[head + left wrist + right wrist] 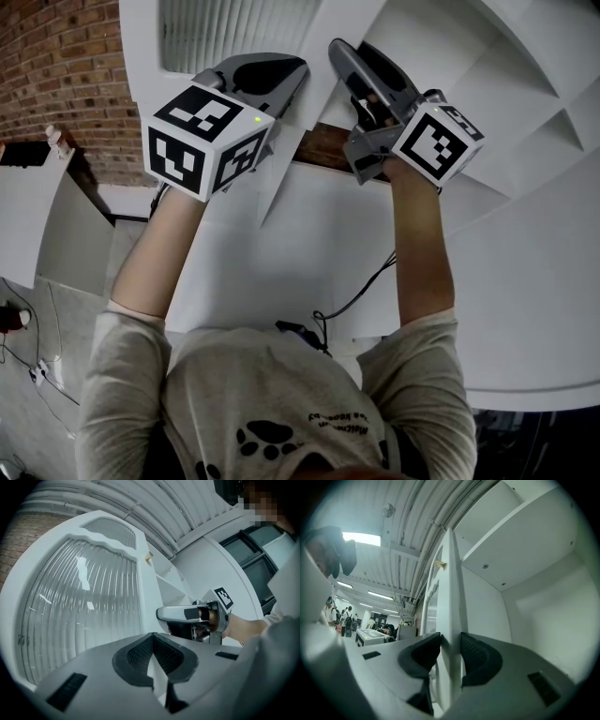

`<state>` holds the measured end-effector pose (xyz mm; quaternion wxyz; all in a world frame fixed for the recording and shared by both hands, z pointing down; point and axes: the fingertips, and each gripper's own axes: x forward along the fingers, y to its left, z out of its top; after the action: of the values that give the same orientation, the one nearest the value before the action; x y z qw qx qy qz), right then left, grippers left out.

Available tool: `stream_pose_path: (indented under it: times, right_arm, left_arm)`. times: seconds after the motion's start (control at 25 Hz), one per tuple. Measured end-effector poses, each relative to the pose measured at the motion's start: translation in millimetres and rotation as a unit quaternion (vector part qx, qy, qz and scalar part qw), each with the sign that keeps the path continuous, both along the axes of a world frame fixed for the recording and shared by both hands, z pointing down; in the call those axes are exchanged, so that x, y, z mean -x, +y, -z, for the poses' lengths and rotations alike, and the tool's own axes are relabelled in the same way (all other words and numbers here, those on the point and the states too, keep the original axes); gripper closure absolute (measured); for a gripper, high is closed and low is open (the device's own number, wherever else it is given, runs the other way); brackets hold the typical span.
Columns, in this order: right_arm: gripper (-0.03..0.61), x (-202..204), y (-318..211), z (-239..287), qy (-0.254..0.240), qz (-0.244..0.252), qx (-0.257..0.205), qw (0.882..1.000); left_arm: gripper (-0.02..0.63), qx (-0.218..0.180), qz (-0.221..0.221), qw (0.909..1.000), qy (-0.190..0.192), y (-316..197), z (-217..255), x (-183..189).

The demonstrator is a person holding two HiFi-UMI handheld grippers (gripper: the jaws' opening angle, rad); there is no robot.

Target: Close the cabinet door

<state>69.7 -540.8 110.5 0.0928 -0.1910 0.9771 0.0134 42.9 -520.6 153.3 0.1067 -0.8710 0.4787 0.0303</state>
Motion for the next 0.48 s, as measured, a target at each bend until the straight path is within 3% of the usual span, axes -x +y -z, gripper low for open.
stream_pose_path:
  times: [0.48]
  right_arm:
    - [0.443,-13.8,-12.2,-4.2,-0.005,-0.052,0.002,0.999]
  left_arm:
    - [0.604,0.001,0.005,1.0000,0.006,-12.5,-2.3,5.2]
